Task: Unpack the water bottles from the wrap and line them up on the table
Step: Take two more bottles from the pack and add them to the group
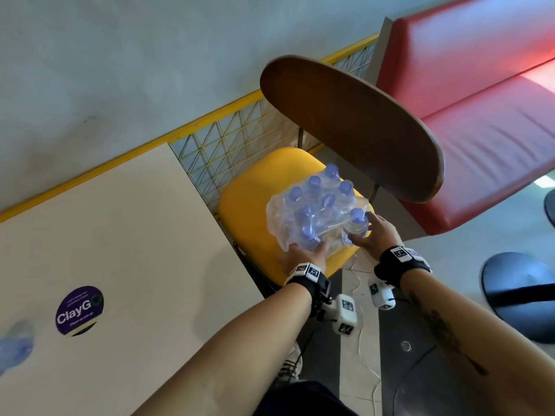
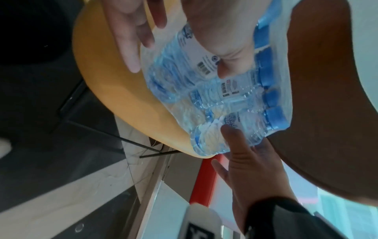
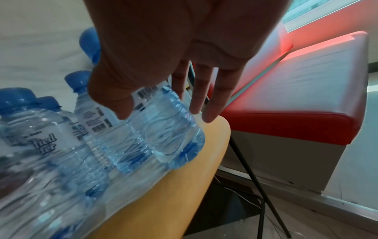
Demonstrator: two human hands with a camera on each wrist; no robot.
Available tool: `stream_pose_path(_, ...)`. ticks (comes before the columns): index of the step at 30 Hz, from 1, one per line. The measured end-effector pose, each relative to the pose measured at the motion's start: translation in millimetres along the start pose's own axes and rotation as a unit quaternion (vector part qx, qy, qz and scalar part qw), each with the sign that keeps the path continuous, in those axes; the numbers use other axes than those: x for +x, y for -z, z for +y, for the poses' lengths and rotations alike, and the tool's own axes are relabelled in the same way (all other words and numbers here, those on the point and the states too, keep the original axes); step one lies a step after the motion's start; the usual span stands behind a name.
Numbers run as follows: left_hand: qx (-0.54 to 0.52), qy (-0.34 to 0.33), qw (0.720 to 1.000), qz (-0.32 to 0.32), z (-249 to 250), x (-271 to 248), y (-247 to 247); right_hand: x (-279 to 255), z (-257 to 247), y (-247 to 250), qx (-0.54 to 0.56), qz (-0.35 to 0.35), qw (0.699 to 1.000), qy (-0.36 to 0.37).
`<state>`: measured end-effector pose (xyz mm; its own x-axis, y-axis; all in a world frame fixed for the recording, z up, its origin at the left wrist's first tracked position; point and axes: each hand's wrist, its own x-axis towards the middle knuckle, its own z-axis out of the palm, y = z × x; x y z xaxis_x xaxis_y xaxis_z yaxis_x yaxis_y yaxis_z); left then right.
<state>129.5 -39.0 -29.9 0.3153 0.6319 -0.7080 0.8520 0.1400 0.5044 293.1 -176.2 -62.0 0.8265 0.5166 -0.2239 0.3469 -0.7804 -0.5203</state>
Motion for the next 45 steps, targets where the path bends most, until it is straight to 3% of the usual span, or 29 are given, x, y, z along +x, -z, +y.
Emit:
stream_pose_path(4, 0.041, -0.084, 0.992, -0.085, -6, -7, 22, -33, -4, 3, -0.005, -0.031, 0.999, 0.019)
stream_pose_path(7, 0.119, -0.192, 0.964, -0.141, -16, -10, 40, -63, -1, 0, 0.009, -0.063, 0.998, 0.016)
stream_pose_path(12, 0.181, -0.275, 0.931, -0.16, -66, -11, 94, -124, -38, -10, 0.03, -0.12, 0.991, 0.048)
stream_pose_path(15, 0.172, -0.311, 0.925, -0.131, -128, -3, 149, -151, -80, -41, 0.027, -0.178, 0.979, 0.094)
stream_pose_path(18, 0.17, -0.284, 0.943, -0.04, -204, 6, 219, -168, -145, -81, 0.02, -0.238, 0.957, 0.165)
stream_pose_path(22, 0.089, -0.183, 0.974, 0.097, -326, 10, 320, -182, -251, -152, 0.019, -0.29, 0.924, 0.247)
stream_pose_path(25, 0.034, -0.128, 0.976, 0.174, -403, 5, 387, -199, -332, -212, 0.031, -0.307, 0.91, 0.278)
stream_pose_path(30, -0.062, -0.061, 0.963, 0.255, -488, -10, 472, -243, -446, -309, 0.051, -0.319, 0.895, 0.308)
stream_pose_path(37, -0.127, -0.06, 0.951, 0.275, -541, -6, 531, -301, -539, -405, 0.047, -0.317, 0.898, 0.302)
stream_pose_path(45, -0.12, -0.058, 0.965, 0.226, -546, 15, 561, -323, -581, -435, 0.034, -0.29, 0.922, 0.252)
